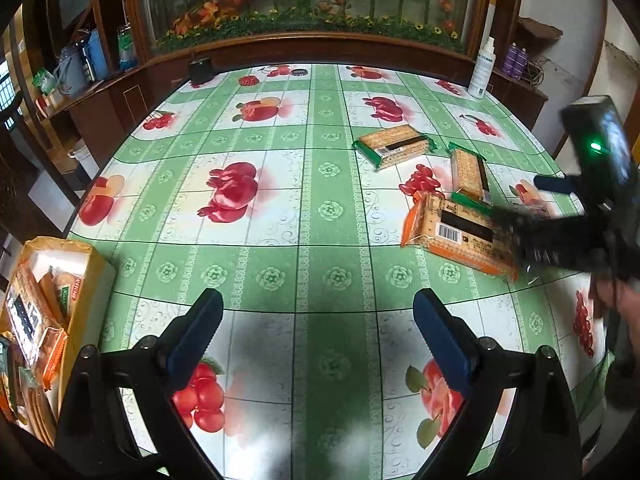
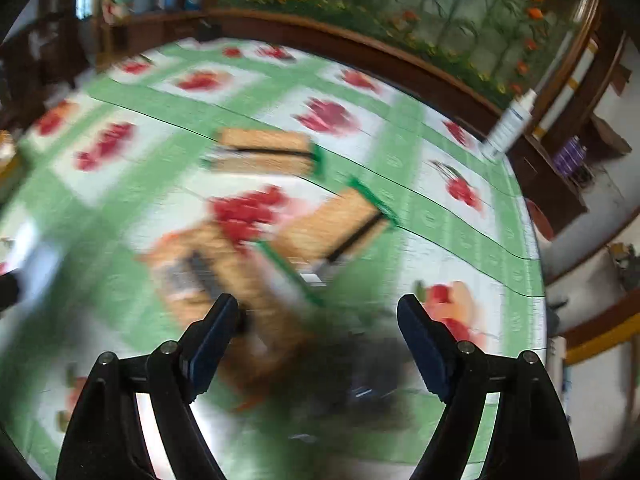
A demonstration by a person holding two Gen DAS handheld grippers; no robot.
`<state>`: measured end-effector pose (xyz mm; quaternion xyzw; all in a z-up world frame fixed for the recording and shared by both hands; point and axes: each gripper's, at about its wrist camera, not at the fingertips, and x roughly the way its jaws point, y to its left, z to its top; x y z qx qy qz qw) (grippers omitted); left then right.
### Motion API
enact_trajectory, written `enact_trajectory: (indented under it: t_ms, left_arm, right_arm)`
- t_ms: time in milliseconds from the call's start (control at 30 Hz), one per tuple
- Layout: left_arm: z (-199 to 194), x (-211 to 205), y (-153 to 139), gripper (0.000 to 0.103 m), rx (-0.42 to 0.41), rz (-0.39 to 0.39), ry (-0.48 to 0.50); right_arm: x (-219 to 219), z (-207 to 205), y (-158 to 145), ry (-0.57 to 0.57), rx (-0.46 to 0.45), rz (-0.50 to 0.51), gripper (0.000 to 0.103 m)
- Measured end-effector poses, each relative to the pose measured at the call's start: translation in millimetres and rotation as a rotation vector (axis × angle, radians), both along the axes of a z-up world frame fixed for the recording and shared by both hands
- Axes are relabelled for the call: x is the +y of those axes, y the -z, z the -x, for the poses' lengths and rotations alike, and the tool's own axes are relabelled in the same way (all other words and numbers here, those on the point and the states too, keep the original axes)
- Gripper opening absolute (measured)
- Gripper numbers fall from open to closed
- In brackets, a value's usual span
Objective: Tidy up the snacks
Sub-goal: 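Move both tools back to the table toward the clear plastic bag, then grasp the clear plastic snack bag with right tool while left tool grasps beige cracker pack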
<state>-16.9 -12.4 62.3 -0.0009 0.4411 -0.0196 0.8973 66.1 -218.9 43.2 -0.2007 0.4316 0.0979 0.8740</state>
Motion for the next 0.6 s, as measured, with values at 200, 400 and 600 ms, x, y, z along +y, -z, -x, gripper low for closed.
enact_trajectory:
  t_ms: [200, 400, 600]
  left_arm:
    - [-6, 4, 7, 0.096, 0.024, 0.013, -0.021]
    - [-13, -3, 7, 0.096, 0.039, 0.069, -0.017]
    - [-30, -34, 8, 0.096, 0.081, 0.168, 0.02]
  right_arm:
    - [-9, -21, 18, 0.016, 0.052, 0.046, 0.082]
    - [1, 24, -1, -0.091, 0.066, -0.062, 0.082]
    - [-63, 42, -36, 0.093, -0.037, -0.232, 0.083]
